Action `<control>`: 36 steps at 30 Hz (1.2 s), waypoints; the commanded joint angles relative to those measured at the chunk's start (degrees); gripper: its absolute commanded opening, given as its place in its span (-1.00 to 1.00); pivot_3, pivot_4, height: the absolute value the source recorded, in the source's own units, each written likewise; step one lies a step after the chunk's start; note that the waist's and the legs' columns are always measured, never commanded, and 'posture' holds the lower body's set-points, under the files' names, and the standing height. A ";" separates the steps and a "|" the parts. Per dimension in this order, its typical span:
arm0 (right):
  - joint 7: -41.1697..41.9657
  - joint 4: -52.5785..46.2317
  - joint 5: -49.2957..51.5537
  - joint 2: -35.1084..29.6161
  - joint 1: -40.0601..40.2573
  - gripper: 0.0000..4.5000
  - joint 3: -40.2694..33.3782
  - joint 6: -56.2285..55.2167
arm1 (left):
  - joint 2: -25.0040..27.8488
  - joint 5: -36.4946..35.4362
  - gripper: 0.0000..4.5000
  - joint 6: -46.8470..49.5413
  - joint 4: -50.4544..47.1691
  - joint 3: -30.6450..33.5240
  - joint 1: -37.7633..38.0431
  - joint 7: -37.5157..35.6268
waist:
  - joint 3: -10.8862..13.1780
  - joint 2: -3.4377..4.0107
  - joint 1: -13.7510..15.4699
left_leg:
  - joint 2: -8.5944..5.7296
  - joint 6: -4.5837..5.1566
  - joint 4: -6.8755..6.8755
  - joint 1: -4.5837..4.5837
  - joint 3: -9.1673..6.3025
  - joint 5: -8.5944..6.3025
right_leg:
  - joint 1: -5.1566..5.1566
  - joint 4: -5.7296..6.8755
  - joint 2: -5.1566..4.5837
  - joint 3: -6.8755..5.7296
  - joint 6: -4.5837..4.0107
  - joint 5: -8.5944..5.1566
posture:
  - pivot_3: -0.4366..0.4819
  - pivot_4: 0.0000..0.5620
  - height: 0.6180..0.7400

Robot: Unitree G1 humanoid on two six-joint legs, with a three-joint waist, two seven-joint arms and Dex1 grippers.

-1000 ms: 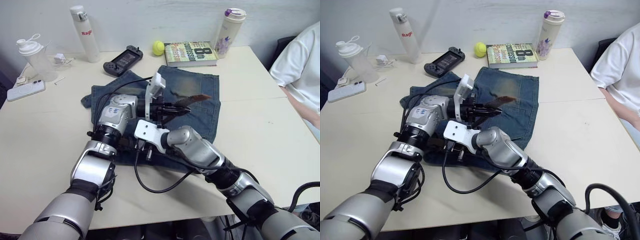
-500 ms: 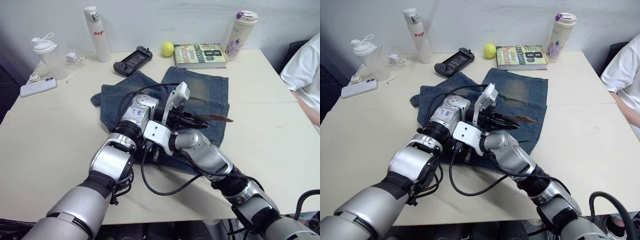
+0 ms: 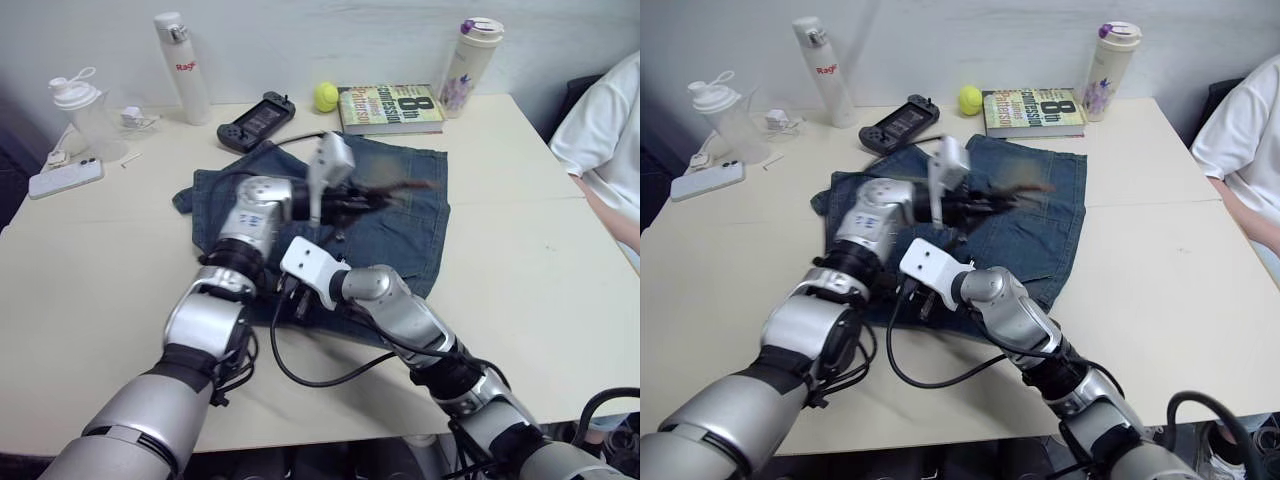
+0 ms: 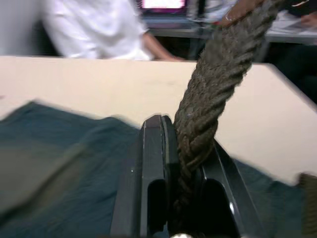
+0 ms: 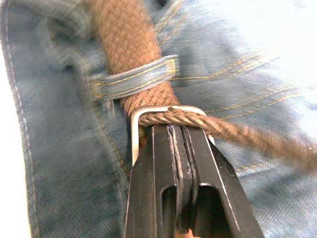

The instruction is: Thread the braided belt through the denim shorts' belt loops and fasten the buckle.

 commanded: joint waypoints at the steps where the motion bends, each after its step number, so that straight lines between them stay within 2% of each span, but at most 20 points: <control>1: -1.22 -5.40 3.82 1.56 2.55 -0.98 -5.54 2.35 | 4.14 -2.82 -1.00 7.36 -19.95 2.94 8.75 5.50 | 0.01 0.02 -0.09 | 0.00 0.00 -0.02 -0.03 -0.02 0.00 | -0.01 0.00 0.00 -0.03 0.00 0.00 | -0.05 -0.47 1.00; 4: -1.45 -12.38 6.98 1.61 3.98 -0.98 -10.04 4.07 | 7.81 -4.14 -1.00 15.26 -34.34 4.28 18.55 9.38 | 0.09 -0.05 -0.20 | 0.00 0.05 0.01 -0.16 -0.08 -0.03 | -0.08 0.00 -0.01 -0.02 0.00 0.00 | -0.05 -0.47 1.00; 7: -1.71 -17.79 9.63 1.08 5.43 -0.98 -12.59 6.28 | 11.19 -5.33 -1.00 20.96 -45.85 5.35 25.98 12.00 | 0.11 -0.06 -0.13 | -0.01 0.05 0.26 -0.82 -0.17 -0.03 | -0.60 0.02 0.01 -0.03 0.00 0.00 | -0.05 -0.47 1.00; 9: -1.58 -20.82 10.92 -0.11 6.47 -0.98 -13.69 7.04 | 14.09 -5.12 -1.00 23.04 -51.69 5.38 30.62 12.50 | 0.12 -0.07 -0.11 | -0.01 0.05 0.28 -0.83 -0.17 -0.03 | -0.61 0.04 0.01 -0.04 0.00 0.00 | -0.05 -0.47 1.00; 12: -1.37 -24.48 12.50 -2.90 8.25 -0.98 -15.27 6.48 | 17.61 -4.43 -1.00 25.74 -57.47 5.44 35.90 14.34 | 0.12 -0.07 0.15 | -0.01 0.05 0.27 -0.77 -0.18 -0.02 | -0.50 0.01 0.01 -0.03 0.00 0.00 | -0.05 -0.47 1.00; 16: -1.04 -27.59 13.42 -7.09 10.94 -0.98 -14.92 3.80 | 21.87 -2.04 -1.00 25.26 -58.76 4.58 39.80 15.57 | 0.13 -0.07 0.13 | -0.04 0.09 0.23 -0.77 -0.19 -0.03 | -0.47 -0.06 -0.02 0.00 0.00 0.00 | -0.05 -0.47 1.00; 19: -0.03 -27.65 10.87 -12.89 14.39 -0.63 -10.14 -2.14 | 25.87 3.00 -1.00 20.21 -56.71 2.04 42.57 15.85 | 0.13 -0.07 0.01 | -0.04 0.07 0.12 -0.77 -0.16 -0.01 | -0.55 -0.06 0.00 0.00 0.00 0.00 | -0.05 -0.47 1.00; 23: -2.02 -24.76 4.79 -17.13 16.83 0.17 -3.27 -12.85 | 27.37 3.03 -1.00 18.64 -54.98 2.26 43.88 15.99 | 0.14 -0.08 -0.12 | -0.04 0.07 -0.01 -0.72 -0.01 -0.01 | -0.62 -0.13 0.01 0.06 0.00 0.00 | -0.05 -0.47 1.00; 26: -2.95 -23.20 1.92 -17.53 16.65 0.82 -1.03 -18.25 | 27.47 2.11 -1.00 18.51 -53.91 2.88 44.73 15.90 | 0.14 -0.08 -0.25 | -0.02 0.01 -0.01 -0.71 0.09 0.03 | -0.74 -0.02 0.03 0.15 0.00 0.00 | -0.05 -0.47 1.00; 27: -3.13 -22.67 1.81 -16.62 16.55 0.97 -0.40 -19.47 | 26.93 0.88 -1.00 19.48 -53.69 3.52 44.34 16.07 | 0.15 -0.09 -0.14 | -0.01 0.00 -0.01 -0.71 0.09 0.04 | -0.74 0.00 0.05 0.15 0.00 0.00 | -0.05 -0.47 1.00; 36: -6.87 -14.11 -7.33 -13.88 14.82 0.97 4.62 -25.14 | 25.37 -6.57 -1.00 25.38 -53.97 7.08 38.02 16.92 | 0.19 -0.23 0.00 | 0.00 0.01 0.11 -0.75 0.05 0.05 | -0.72 0.03 0.04 0.12 0.00 0.00 | -0.05 -0.47 1.00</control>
